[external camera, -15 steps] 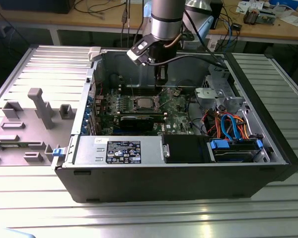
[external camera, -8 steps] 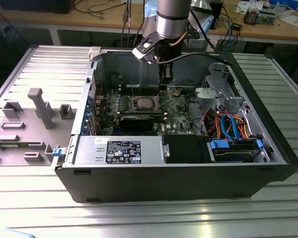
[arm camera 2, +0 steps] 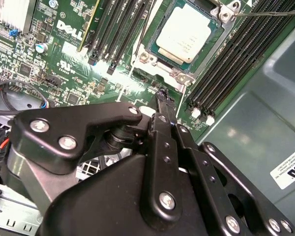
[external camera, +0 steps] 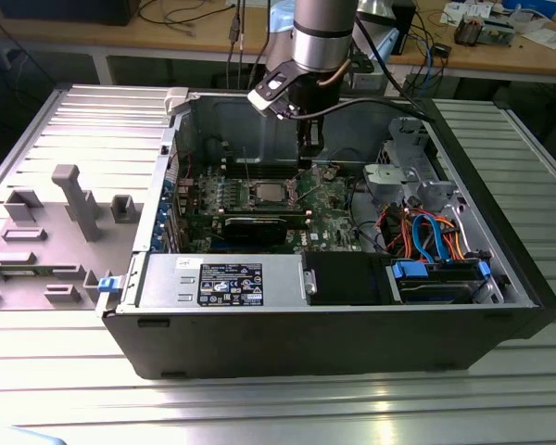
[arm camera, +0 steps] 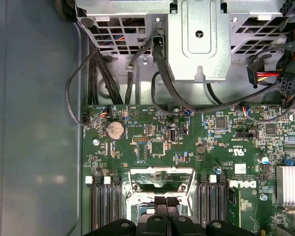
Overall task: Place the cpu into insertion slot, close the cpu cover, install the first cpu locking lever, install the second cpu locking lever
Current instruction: 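Close the cpu cover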
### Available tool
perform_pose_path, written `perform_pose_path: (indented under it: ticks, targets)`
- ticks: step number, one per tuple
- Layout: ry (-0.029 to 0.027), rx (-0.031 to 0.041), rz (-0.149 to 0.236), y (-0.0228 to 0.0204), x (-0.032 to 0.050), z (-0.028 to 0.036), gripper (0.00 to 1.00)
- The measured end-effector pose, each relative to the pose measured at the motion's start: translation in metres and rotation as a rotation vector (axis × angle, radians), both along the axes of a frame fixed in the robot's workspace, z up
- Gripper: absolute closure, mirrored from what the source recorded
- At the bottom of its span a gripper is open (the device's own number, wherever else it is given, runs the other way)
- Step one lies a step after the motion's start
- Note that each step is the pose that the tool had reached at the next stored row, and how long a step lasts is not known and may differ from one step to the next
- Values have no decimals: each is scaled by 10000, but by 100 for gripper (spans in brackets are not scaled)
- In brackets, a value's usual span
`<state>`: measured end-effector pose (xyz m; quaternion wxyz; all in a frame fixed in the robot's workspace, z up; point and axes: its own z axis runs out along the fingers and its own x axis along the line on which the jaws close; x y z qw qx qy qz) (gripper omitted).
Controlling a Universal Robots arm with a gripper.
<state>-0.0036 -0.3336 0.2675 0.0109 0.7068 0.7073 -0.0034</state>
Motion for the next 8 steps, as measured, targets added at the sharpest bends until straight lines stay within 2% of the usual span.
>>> perform_pose_path:
  ticks: [8]
  targets:
    - [0,0,0,0,0,0,89]
